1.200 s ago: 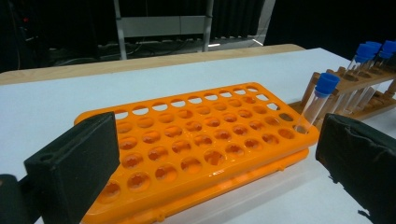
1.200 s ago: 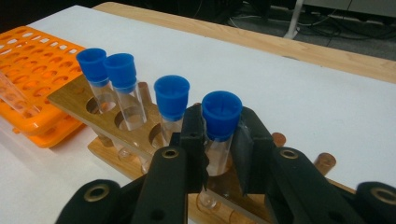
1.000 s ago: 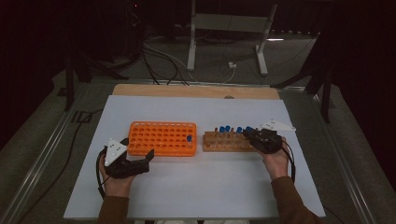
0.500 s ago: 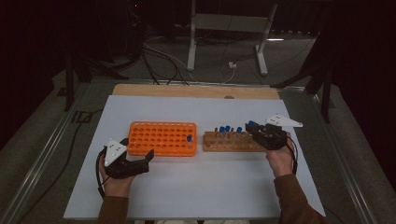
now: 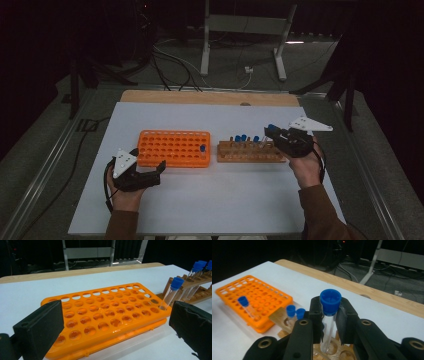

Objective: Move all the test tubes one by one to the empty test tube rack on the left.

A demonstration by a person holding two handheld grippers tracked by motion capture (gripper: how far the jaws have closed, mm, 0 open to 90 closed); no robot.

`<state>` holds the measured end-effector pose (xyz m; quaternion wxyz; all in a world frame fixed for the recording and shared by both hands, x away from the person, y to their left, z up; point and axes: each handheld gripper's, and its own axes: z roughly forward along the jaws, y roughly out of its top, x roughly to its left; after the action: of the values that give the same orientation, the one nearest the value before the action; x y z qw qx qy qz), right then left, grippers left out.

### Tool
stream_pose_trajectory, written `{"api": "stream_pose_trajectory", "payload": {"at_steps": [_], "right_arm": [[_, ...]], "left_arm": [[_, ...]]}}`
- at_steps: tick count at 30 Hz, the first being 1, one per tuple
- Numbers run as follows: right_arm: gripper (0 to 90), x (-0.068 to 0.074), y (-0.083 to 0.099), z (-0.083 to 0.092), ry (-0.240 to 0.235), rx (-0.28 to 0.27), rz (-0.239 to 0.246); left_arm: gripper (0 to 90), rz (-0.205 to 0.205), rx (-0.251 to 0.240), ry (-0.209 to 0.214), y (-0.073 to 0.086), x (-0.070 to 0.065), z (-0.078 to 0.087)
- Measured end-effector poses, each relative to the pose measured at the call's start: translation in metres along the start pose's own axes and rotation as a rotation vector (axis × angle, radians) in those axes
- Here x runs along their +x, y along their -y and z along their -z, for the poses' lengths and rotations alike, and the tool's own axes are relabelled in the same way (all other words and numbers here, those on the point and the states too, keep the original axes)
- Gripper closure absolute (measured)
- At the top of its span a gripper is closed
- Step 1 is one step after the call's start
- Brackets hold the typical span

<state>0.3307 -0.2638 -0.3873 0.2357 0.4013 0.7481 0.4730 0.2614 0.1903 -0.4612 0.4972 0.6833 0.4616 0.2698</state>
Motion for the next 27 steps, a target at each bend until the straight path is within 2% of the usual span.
{"api": "stream_pose_trajectory", "payload": {"at_steps": [4,11,16,22,27], "right_arm": [[76.5,0.004,-0.001,0.003,-0.020,0.007,0.008],[76.5,0.012,0.000,0.000,-0.060,0.009,0.005],[76.5,0.020,0.001,-0.003,-0.087,0.010,0.013],[76.5,0.032,0.004,-0.009,-0.117,0.024,0.026],[76.5,0.040,0.004,-0.015,-0.151,0.026,0.018]], "left_arm": [[0.8,-0.002,0.001,0.010,-0.001,-0.002,-0.001],[0.8,-0.007,-0.013,0.076,-0.010,-0.009,-0.003],[0.8,-0.012,-0.010,0.103,-0.017,-0.015,-0.006],[0.8,-0.046,-0.016,0.126,-0.025,-0.027,-0.013],[0.8,-0.048,-0.021,0.158,-0.033,-0.037,-0.021]]}}
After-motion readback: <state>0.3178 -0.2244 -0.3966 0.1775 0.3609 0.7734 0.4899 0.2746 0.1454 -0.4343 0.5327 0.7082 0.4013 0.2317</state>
